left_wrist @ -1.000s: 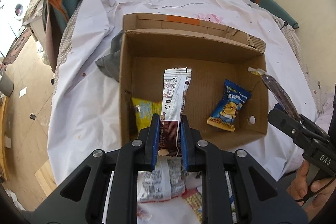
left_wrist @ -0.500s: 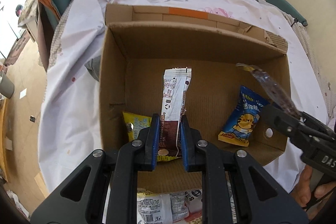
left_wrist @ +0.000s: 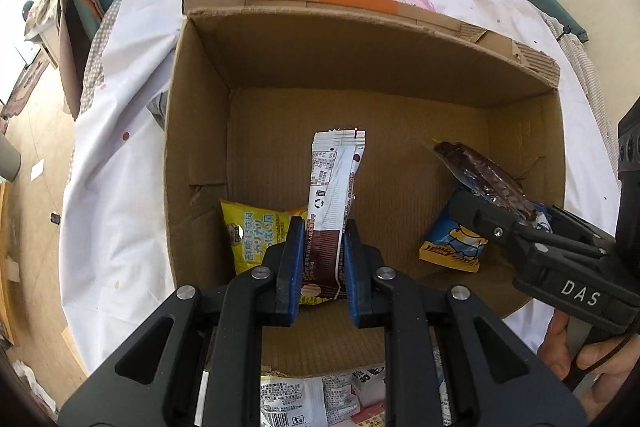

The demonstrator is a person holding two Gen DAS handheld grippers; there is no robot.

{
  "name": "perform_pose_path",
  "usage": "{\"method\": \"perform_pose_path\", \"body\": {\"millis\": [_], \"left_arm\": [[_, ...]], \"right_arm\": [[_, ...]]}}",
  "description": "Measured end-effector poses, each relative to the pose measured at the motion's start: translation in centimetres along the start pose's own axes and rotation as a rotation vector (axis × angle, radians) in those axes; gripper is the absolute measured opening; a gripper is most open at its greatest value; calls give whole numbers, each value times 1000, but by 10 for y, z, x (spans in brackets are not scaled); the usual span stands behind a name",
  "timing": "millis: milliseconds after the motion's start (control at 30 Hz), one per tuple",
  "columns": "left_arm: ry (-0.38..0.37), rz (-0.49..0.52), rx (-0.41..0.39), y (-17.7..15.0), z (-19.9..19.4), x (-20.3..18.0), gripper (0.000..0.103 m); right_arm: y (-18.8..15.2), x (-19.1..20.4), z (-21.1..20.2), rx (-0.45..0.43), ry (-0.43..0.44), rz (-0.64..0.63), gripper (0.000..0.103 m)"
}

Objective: Organize snacks
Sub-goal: 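Lower both held snacks into the box and open both tools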

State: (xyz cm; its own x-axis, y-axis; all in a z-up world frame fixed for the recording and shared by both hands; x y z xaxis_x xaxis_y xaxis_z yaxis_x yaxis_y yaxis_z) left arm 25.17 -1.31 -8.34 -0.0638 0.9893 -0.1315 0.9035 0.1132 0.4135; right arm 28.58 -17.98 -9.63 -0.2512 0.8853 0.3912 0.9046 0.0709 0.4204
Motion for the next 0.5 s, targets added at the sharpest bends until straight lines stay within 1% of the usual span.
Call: {"method": "perform_pose_path", "body": {"millis": [133, 500], "left_arm": [[-9, -3, 21, -1, 4, 0, 15], [-7, 2, 18, 1, 6, 0, 16]], "right_arm": [[1, 1, 4, 14, 7, 9, 70], [1, 0, 1, 9, 33, 26, 73]]}}
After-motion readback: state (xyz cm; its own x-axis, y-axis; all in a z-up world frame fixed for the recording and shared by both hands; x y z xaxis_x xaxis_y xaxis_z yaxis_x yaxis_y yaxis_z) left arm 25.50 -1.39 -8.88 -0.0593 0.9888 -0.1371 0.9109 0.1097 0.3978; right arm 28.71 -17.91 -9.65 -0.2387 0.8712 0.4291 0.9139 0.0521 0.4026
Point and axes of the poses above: each gripper's, at about its wrist camera, not at the fingertips, and z roughly the way its jaws point, x to its left, y to its top, the point moved 3 cm from there along z, roughly the way its jaws point, and after that the axes turned 1 degree about z, right-handed, at the moved point
